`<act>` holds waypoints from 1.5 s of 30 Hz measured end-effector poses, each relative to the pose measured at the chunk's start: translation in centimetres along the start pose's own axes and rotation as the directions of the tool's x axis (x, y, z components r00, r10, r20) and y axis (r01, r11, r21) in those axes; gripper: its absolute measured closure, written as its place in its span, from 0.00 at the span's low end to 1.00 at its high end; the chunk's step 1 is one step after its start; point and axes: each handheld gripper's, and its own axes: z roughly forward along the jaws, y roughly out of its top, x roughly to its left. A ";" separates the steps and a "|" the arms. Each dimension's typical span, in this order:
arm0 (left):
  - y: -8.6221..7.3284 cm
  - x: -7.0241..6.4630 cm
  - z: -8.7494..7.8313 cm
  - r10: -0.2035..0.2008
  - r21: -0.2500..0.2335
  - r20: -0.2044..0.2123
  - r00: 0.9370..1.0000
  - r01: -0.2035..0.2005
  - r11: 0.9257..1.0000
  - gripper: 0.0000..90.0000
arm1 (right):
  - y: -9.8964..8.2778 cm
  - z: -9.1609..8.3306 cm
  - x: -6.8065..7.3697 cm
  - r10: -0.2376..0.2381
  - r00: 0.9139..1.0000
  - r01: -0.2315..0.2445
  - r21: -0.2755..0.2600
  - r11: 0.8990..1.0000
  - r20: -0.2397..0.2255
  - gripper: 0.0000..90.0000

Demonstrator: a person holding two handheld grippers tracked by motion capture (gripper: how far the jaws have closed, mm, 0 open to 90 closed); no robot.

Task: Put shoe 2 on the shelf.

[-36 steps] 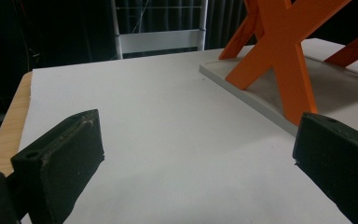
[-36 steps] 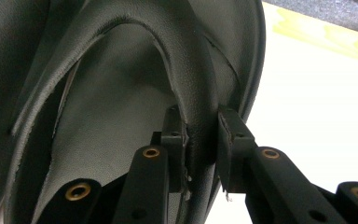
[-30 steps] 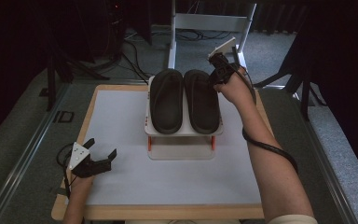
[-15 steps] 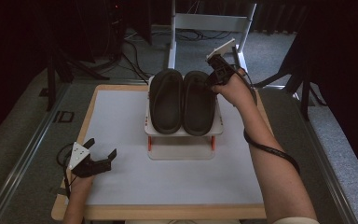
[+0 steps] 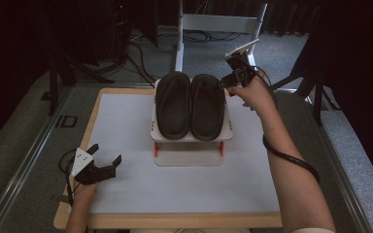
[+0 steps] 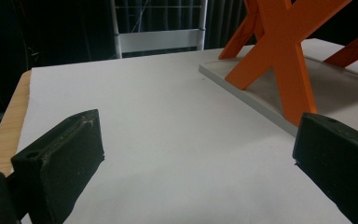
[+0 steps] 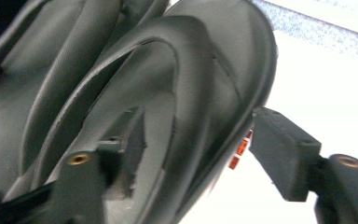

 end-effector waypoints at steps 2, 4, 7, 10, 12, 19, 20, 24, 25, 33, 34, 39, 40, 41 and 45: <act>0.0 0.0 0.0 -0.002 -0.001 0.001 1.000 0.002 1.000 0.02 | -0.3 -0.6 -0.5 -0.004 1.000 0.003 -0.036 0.999 -0.010 0.30; 0.0 0.0 0.0 -0.002 -0.001 0.001 1.000 0.002 1.000 0.02 | -0.8 -1.0 -1.1 0.027 1.000 -0.027 -0.037 0.999 -0.015 0.26; 0.0 0.0 0.0 -0.004 -0.002 0.000 1.000 0.004 1.000 0.02 | -1.8 -1.6 -2.4 0.044 0.998 -0.047 -0.079 0.996 -0.039 0.23; 0.0 0.0 0.0 -0.004 -0.002 -0.001 1.000 0.004 1.000 0.02 | -2.9 -1.9 -3.5 0.023 1.000 -0.023 -0.114 0.993 -0.006 0.20; 0.0 0.0 0.0 -0.007 -0.002 0.000 1.000 0.007 1.000 0.02 | -3.6 -1.9 -4.2 0.018 1.000 -0.017 -0.123 0.992 0.009 0.20; 0.0 0.0 0.0 -0.008 -0.002 -0.001 1.000 0.008 1.000 0.02 | -6.2 -1.1 -6.5 0.026 0.998 -0.019 -0.133 0.991 0.049 0.20; 0.0 0.0 0.0 -0.008 -0.002 -0.002 1.000 0.008 1.000 0.02 | -6.5 -0.9 -6.7 0.026 0.999 -0.019 -0.133 0.991 0.048 0.20; 0.0 0.1 0.0 -0.007 -0.004 -0.002 1.000 0.007 1.000 0.02 | -7.9 0.0 -7.5 0.032 0.998 -0.023 -0.157 0.987 0.055 0.20; 0.0 0.0 0.0 -0.006 -0.004 -0.002 1.000 0.006 1.000 0.02 | -8.2 0.2 -7.7 0.039 0.998 -0.030 -0.159 0.987 0.054 0.20; 0.0 0.0 0.0 -0.008 -0.002 0.000 1.000 0.008 1.000 0.02 | -11.3 2.2 -9.4 0.068 0.993 -0.047 -0.209 0.977 0.094 0.18; 0.0 0.0 0.0 -0.008 -0.003 0.001 1.000 0.008 1.000 0.02 | -11.8 2.6 -9.7 0.080 0.992 -0.058 -0.212 0.975 0.097 0.18; 0.0 0.0 0.0 -0.009 -0.003 0.000 1.000 0.009 1.000 0.02 | -14.0 3.9 -10.8 0.111 0.988 -0.080 -0.248 0.965 0.111 0.18; 0.0 0.0 0.0 -0.010 -0.003 0.001 1.000 0.010 1.000 0.02 | -14.5 4.3 -11.1 0.119 0.986 -0.087 -0.247 0.965 0.118 0.18; 0.0 0.0 0.0 -0.010 -0.003 0.001 1.000 0.010 1.000 0.02 | -14.5 4.3 -11.1 0.119 0.986 -0.087 -0.247 0.965 0.118 0.18; 0.0 0.0 -0.1 -0.013 -0.003 0.001 1.000 0.013 1.000 0.02 | -16.3 5.3 -11.9 0.138 0.980 -0.097 -0.260 0.961 0.147 0.16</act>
